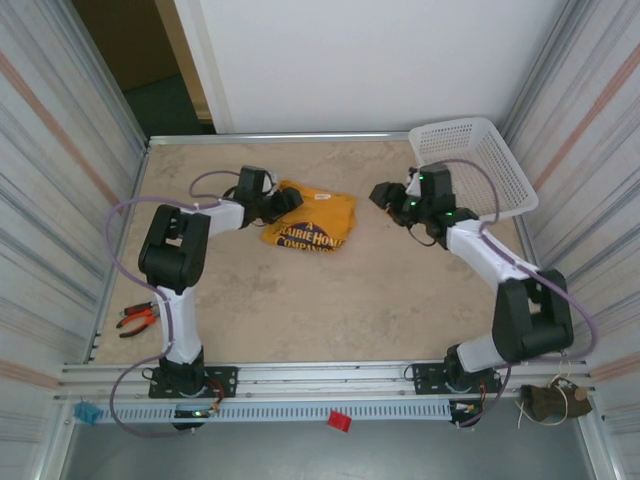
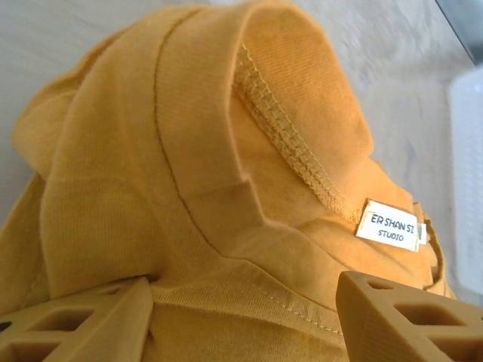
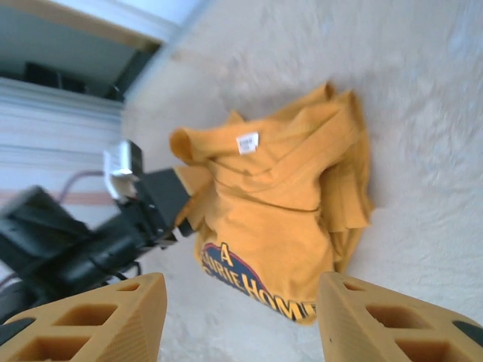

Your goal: Fold the inside-out t-shirt

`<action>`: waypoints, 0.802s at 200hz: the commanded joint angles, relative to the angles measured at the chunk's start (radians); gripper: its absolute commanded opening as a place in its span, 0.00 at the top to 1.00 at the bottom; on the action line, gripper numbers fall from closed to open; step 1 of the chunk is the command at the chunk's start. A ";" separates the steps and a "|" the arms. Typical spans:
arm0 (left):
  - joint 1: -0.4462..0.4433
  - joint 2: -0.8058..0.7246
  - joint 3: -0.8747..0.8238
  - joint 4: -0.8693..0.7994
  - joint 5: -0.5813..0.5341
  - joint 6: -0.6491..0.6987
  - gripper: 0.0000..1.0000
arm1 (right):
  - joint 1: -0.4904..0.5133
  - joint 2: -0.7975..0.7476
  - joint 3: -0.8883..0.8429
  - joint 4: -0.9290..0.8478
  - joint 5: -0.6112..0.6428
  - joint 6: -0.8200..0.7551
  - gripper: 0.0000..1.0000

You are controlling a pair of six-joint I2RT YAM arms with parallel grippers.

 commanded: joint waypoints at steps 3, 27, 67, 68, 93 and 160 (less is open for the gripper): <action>0.081 -0.036 -0.028 -0.150 -0.121 0.066 0.35 | -0.051 -0.091 0.006 -0.153 -0.004 -0.068 0.46; 0.188 -0.062 -0.009 -0.206 -0.154 0.137 0.35 | -0.097 -0.190 -0.017 -0.244 0.044 -0.124 0.38; 0.310 -0.110 0.183 -0.356 -0.053 0.403 0.31 | -0.200 -0.277 -0.047 -0.330 0.058 -0.188 0.20; 0.309 -0.112 0.189 -0.363 -0.047 0.411 0.31 | -0.203 -0.278 -0.046 -0.333 0.060 -0.191 0.19; 0.290 -0.201 0.274 -0.485 0.021 0.508 0.20 | -0.216 -0.293 -0.029 -0.397 0.173 -0.285 0.01; 0.196 -0.750 -0.315 -0.029 -0.363 0.603 0.01 | -0.208 -0.288 -0.202 -0.114 0.729 -0.532 0.01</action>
